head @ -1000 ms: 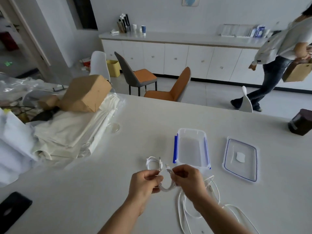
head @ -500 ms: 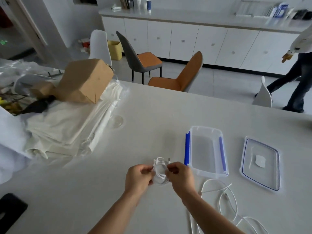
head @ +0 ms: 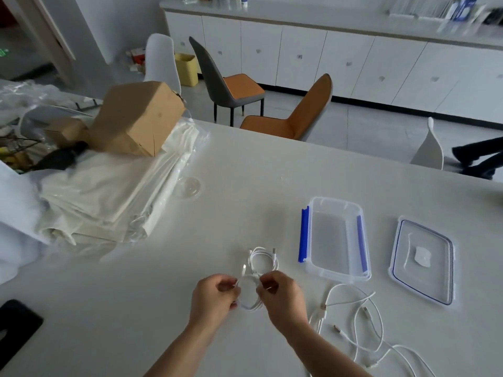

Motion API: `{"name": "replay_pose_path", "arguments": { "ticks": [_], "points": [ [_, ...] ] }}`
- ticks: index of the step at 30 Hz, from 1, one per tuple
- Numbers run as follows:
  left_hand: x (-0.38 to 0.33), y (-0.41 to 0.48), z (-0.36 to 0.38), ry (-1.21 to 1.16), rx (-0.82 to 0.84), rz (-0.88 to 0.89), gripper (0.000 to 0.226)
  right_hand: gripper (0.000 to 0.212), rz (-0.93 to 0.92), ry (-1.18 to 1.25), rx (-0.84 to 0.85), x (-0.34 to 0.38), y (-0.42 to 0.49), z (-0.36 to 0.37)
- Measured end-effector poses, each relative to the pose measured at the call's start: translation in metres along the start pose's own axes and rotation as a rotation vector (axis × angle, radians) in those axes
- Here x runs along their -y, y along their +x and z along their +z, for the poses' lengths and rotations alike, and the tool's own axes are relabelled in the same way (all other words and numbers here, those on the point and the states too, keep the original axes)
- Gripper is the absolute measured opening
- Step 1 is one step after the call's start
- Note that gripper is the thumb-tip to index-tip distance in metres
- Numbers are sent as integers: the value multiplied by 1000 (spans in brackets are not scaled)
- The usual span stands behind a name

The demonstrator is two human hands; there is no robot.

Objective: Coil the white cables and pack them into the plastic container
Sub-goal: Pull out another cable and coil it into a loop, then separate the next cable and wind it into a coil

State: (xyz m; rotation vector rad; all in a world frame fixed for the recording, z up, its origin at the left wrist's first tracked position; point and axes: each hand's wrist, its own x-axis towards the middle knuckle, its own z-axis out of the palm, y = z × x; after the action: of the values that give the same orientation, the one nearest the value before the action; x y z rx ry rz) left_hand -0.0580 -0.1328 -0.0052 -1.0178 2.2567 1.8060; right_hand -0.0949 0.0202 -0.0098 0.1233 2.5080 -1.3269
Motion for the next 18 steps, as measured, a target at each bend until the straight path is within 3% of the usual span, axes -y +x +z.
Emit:
{"name": "replay_pose_path", "arguments": {
  "ticks": [8, 13, 18],
  "points": [
    [22, -17, 7, 425, -80, 128, 1, 3, 30, -124, -8, -16, -23, 13],
    [24, -22, 12, 528, -134, 199, 14, 16, 48, -133, -12, -16, -29, 5],
    [21, -35, 9, 629, -154, 285, 21, 8, 32, -23, -30, -29, -42, -29]
  ]
}}
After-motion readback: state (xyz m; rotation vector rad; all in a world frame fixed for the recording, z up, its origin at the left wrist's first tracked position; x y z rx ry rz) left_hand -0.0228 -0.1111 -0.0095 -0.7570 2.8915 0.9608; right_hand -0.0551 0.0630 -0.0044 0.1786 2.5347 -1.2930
